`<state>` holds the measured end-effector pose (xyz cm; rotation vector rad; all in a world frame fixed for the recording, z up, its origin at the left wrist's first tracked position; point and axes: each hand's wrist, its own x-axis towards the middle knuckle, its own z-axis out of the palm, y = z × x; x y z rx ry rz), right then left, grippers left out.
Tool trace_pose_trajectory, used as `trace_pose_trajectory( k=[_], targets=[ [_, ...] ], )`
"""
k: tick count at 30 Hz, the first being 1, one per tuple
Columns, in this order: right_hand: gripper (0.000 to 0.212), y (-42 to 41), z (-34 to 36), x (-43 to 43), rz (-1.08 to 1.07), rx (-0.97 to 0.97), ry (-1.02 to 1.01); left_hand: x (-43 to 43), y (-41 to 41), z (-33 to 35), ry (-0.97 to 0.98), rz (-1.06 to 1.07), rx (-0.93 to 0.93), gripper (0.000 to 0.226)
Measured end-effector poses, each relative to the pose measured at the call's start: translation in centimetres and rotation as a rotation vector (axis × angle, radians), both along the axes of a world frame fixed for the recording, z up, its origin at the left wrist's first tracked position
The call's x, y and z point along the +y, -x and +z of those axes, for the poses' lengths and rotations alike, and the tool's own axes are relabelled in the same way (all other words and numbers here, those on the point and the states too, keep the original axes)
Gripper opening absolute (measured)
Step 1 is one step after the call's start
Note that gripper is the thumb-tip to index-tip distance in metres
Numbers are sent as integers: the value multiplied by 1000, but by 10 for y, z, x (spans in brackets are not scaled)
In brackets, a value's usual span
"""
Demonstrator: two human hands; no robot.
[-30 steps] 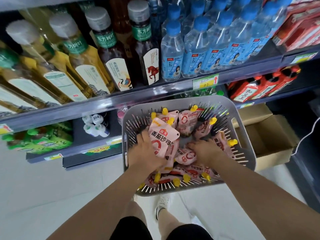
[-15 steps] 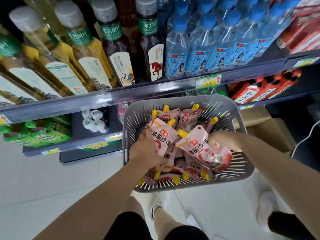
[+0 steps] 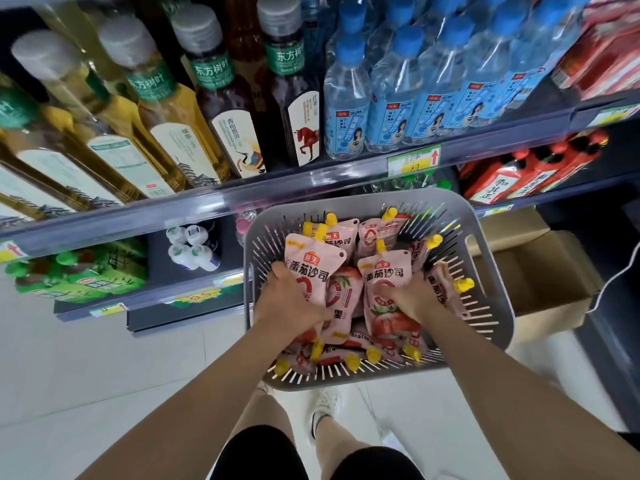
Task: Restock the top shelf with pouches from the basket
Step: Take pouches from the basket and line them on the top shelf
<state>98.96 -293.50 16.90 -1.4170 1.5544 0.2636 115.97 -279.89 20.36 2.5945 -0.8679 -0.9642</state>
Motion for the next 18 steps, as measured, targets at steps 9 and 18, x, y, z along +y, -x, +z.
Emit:
trace_pose_trajectory(
  k=[9,18],
  targets=[
    [134,-20,5,25,157,310,246,-1,6,-20,101,-169,-25,114],
    [122,-44,9,32,283,568,207,10,5,-19,191,-320,-6,127]
  ],
)
